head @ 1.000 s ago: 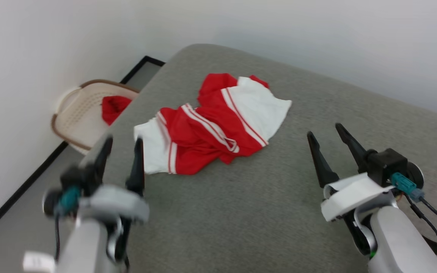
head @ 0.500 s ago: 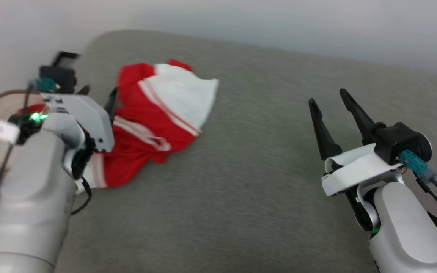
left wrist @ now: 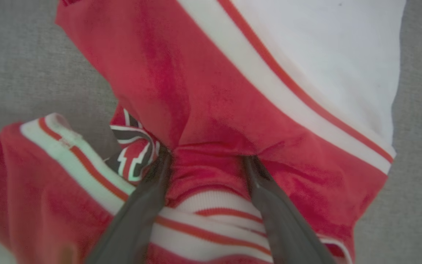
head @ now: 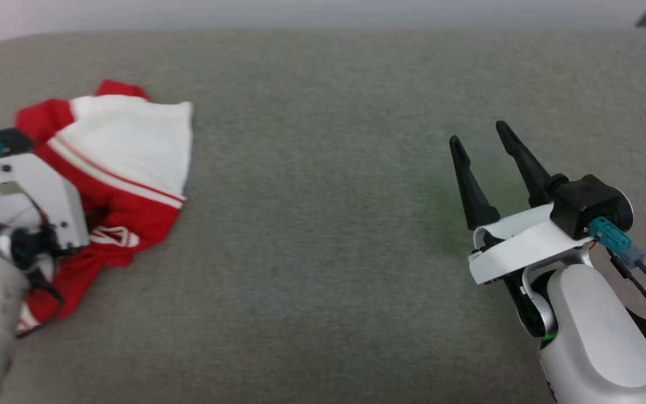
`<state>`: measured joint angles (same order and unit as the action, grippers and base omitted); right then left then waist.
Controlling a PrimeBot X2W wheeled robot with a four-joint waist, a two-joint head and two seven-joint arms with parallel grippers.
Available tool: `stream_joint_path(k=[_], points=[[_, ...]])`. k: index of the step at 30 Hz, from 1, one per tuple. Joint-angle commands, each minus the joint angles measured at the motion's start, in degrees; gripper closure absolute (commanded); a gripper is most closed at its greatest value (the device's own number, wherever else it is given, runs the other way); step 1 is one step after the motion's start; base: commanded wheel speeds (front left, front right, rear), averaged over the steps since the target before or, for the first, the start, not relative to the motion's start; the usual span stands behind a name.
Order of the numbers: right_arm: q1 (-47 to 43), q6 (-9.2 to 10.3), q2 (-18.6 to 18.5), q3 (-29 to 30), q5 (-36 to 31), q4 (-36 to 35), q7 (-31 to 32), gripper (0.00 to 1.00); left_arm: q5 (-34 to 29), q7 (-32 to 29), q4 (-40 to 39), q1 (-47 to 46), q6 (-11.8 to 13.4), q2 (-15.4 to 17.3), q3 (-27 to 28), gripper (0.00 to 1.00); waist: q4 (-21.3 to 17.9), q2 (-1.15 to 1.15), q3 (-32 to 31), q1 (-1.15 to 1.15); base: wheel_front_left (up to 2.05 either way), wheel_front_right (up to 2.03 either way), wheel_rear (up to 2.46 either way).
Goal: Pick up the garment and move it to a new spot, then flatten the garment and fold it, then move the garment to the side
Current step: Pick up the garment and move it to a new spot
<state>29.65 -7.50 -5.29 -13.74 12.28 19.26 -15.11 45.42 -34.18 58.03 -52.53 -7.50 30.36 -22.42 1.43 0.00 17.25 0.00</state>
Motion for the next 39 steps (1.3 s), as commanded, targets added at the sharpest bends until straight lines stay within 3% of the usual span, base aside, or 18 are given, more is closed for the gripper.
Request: stream_joint_path(k=[1,7,11,12,13,14,15,22,29,39], points=[[-0.06,0.02,-0.09,-0.14,0.2,-0.23,-0.05,0.0,0.89,-1.68,1.25,-0.09,0.07,-0.04,0.04,0.0,-3.18,0.0,2.64,0.0,0.0,0.0,0.0],[0.99,0.02,-0.42,-0.66,0.06,-0.83,-0.05,0.0,4.88,-7.68,2.24,1.78,0.04,-1.0,-0.76,0.0,-4.68,0.0,4.4,0.0,0.0,0.0,0.0],[1.93,0.02,-0.79,-0.99,-0.28,-1.27,-0.05,0.0,7.21,-7.84,1.65,2.95,0.03,-1.71,-0.84,0.0,-5.22,0.0,6.44,0.0,0.0,0.0,0.0],[1.95,0.01,-0.86,-1.03,-0.25,-1.31,-0.05,0.0,7.89,-7.6,1.25,3.34,-0.03,-2.32,-0.84,0.21,-5.25,0.0,6.73,0.0,0.0,0.0,0.0],[2.02,0.02,-0.96,-1.05,-0.26,-1.42,-0.05,0.0,8.83,-7.59,0.54,3.77,-0.08,-2.93,-0.88,0.58,-5.26,0.0,7.02,0.0,0.0,0.0,0.0],[2.17,0.01,-1.06,-1.05,-0.31,-1.51,-0.05,0.0,9.68,-7.44,0.12,4.13,-0.11,-3.27,-0.85,0.85,-5.24,0.0,7.22,0.0,0.0,0.0,0.0],[2.25,0.02,-1.15,-1.0,-0.39,-1.59,-0.05,0.0,10.17,-7.31,-0.2,4.49,-0.11,-3.45,-1.09,1.0,-5.18,0.0,7.27,0.0,0.0,0.0,0.0],[2.09,0.01,-1.15,-0.48,-0.59,-1.06,-0.05,0.0,10.98,-2.42,-4.01,3.69,-0.1,-0.99,-2.92,1.0,-3.63,0.0,5.38,0.0,0.0,0.0,0.0],[-0.07,0.01,-0.41,1.07,0.28,-0.79,-0.05,0.0,9.84,4.16,-10.67,-1.3,-0.01,4.62,-5.14,1.0,-2.48,0.0,1.84,0.0,0.0,0.0,0.0],[-3.98,0.01,0.88,6.62,1.33,-2.61,-0.06,0.0,10.81,5.11,-29.56,-6.25,0.07,7.11,-13.88,1.0,-4.84,0.0,-0.21,0.0,0.0,0.0,0.0]])
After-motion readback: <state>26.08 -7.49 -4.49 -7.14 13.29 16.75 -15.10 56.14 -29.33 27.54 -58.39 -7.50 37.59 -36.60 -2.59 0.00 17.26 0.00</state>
